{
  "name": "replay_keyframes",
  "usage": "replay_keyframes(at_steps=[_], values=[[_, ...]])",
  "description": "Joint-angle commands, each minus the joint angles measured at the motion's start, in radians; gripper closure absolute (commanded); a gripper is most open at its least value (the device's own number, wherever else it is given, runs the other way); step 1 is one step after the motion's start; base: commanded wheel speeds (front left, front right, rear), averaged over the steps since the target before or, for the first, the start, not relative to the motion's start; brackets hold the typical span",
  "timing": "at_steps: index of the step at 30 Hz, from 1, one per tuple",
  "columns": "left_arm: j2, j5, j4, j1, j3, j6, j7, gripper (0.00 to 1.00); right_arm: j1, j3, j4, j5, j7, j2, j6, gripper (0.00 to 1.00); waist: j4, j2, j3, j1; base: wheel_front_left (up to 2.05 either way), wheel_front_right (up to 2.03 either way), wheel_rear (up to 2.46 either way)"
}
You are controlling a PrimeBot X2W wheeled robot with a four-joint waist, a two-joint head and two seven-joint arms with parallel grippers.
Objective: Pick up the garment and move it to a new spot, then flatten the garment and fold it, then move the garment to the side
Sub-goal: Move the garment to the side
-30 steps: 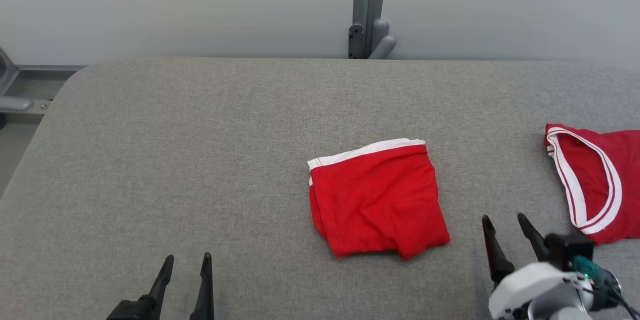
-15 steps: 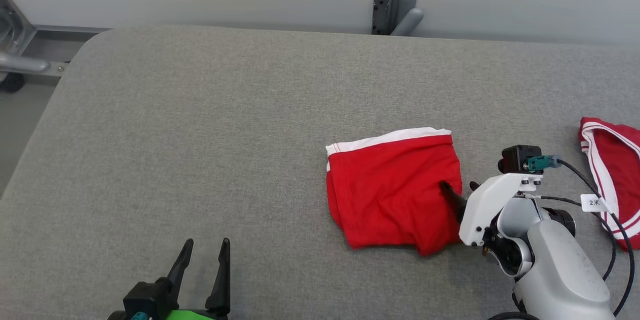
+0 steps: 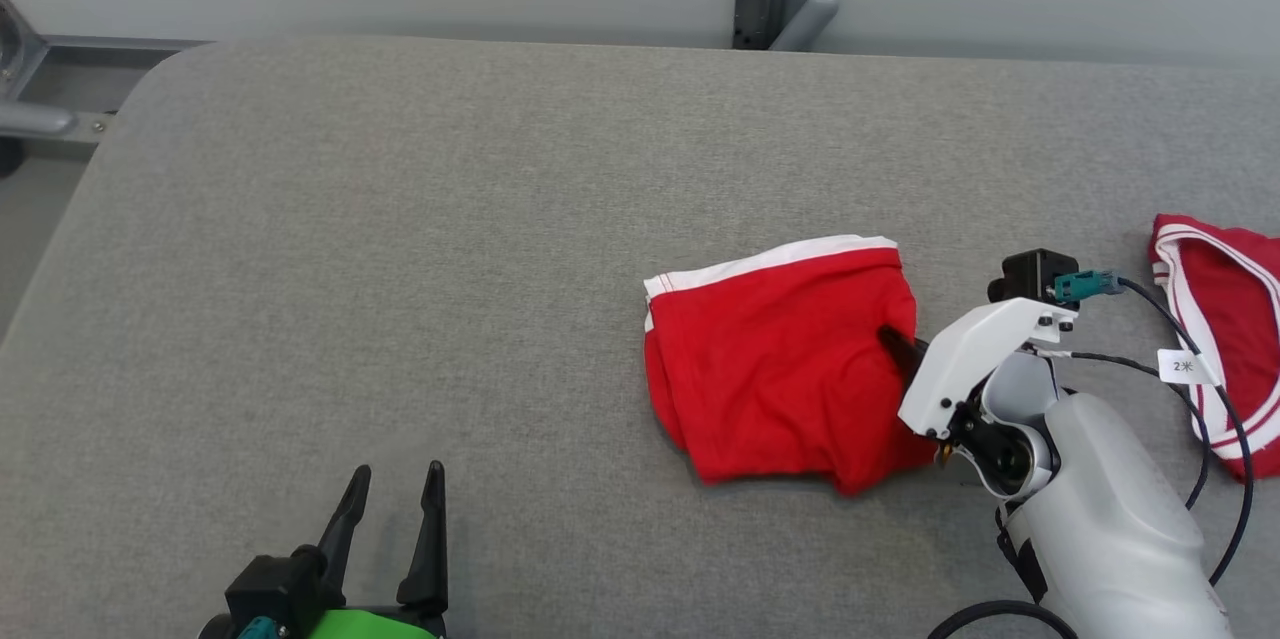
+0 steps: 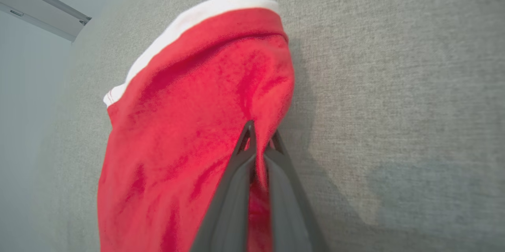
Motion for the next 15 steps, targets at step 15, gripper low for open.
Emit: replay_keyframes(at_steps=[15], values=[[0.002, -0.002, -0.049, -0.049, -0.008, -0.002, -0.004, 0.0, -0.088, -0.047, -0.19, -0.087, 0.138, -0.159, 0.0, 1.0, -0.351, 0.0, 0.068, -0.0001, 0.0, 0.0, 0.0]])
